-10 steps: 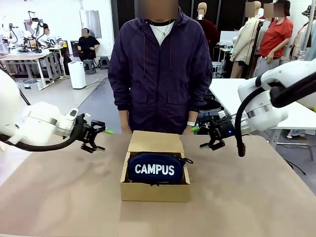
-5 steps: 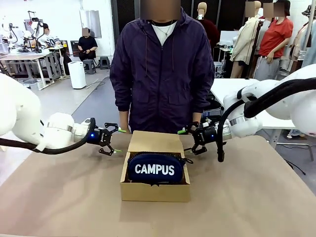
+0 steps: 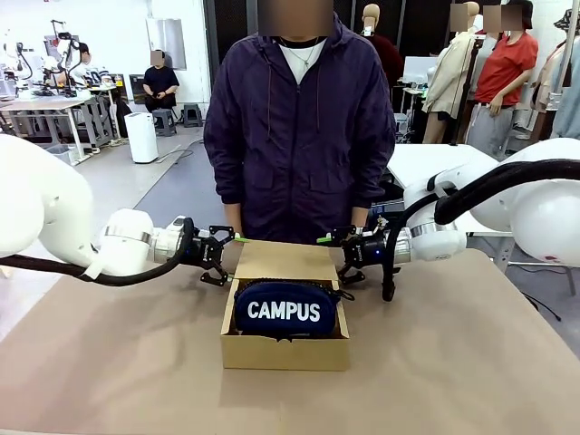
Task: Pack the items into the box.
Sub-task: Close the Mailer Box.
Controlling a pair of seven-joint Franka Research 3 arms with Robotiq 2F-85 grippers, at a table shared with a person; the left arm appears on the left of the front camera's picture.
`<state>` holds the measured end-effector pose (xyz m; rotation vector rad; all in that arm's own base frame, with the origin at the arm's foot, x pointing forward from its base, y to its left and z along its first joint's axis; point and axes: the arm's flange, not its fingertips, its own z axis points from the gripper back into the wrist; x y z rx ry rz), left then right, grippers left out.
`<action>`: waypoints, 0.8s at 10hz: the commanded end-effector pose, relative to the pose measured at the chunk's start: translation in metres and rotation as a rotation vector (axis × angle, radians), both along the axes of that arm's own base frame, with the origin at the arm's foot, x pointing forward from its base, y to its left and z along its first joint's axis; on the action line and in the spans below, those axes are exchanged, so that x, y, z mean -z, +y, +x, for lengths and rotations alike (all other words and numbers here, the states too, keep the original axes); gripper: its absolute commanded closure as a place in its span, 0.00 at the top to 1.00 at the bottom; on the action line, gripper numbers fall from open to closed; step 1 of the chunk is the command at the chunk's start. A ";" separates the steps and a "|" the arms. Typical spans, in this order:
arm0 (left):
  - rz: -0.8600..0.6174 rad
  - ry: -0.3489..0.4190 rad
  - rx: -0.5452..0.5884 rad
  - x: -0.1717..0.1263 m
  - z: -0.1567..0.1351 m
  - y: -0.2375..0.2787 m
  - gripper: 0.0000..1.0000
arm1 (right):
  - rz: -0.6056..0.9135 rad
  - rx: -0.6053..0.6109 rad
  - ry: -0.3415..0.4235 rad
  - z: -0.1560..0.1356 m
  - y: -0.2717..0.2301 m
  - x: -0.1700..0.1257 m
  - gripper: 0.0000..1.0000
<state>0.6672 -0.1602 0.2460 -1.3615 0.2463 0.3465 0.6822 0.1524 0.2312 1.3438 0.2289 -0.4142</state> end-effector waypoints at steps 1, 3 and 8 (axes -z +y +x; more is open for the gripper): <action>0.003 -0.067 0.015 -0.002 -0.004 0.001 1.00 | 0.056 -0.007 0.011 0.007 0.006 -0.008 1.00; -0.013 -0.140 -0.029 -0.002 -0.006 -0.003 1.00 | 0.066 -0.019 0.013 0.006 0.009 -0.009 1.00; -0.090 -0.342 -0.029 -0.021 -0.009 -0.016 1.00 | 0.052 -0.026 -0.089 -0.011 0.004 -0.033 1.00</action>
